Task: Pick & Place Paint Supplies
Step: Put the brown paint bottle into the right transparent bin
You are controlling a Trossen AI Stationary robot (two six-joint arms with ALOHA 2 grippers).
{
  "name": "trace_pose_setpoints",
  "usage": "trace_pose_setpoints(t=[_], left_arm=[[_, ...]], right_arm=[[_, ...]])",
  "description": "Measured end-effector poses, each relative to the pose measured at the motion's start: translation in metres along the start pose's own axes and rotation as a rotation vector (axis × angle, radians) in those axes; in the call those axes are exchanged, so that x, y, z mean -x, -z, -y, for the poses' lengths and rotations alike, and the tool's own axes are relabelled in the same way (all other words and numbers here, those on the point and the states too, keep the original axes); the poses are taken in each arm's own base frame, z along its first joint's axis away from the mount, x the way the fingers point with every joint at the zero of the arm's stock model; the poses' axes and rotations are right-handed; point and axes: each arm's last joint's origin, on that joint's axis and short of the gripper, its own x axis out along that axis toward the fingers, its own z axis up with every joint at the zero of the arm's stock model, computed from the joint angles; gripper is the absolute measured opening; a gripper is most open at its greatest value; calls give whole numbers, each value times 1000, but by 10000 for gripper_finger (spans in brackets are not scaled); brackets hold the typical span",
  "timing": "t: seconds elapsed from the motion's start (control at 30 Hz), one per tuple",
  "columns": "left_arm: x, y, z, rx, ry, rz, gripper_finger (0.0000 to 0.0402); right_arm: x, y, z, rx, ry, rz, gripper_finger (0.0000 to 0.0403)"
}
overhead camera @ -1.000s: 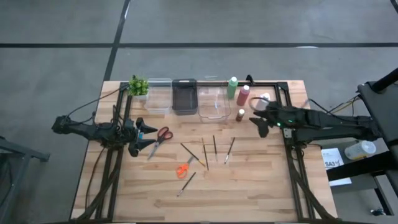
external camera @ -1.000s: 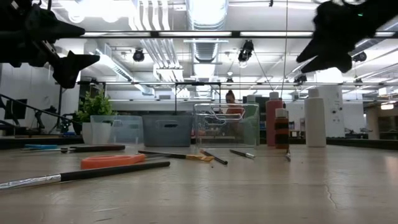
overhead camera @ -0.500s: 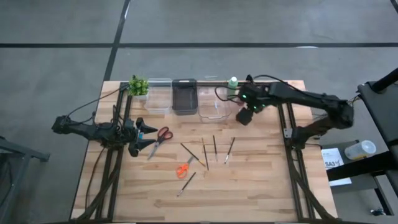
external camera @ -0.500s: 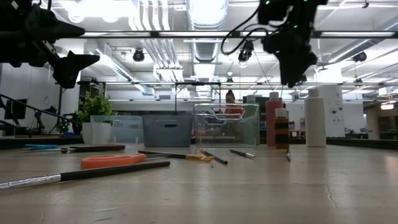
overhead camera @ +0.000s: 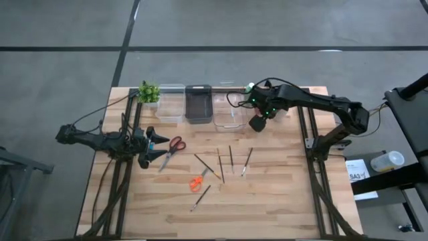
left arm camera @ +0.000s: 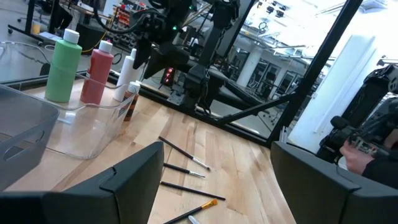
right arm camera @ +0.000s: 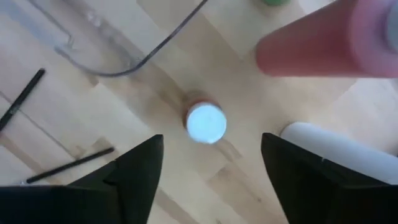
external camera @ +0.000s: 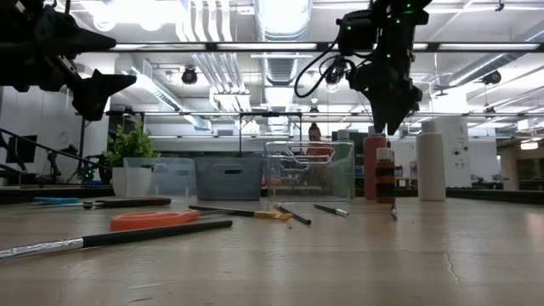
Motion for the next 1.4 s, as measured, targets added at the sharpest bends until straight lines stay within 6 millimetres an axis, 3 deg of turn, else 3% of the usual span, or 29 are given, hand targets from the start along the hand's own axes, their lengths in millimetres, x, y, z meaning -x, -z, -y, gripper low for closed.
trace_pose_setpoints(t=[0.7, 1.17, 1.4], left_arm=[[0, 0, 0, 0, 0, 0, 303], [0, 0, 0, 0, 0, 0, 303], [0, 0, 0, 0, 0, 0, 303]], right_arm=[[-46, 9, 1, -15, 5, 51, 289], [-47, 9, 1, -10, 0, 62, 289], [-45, 7, 1, -11, -6, 63, 226]])
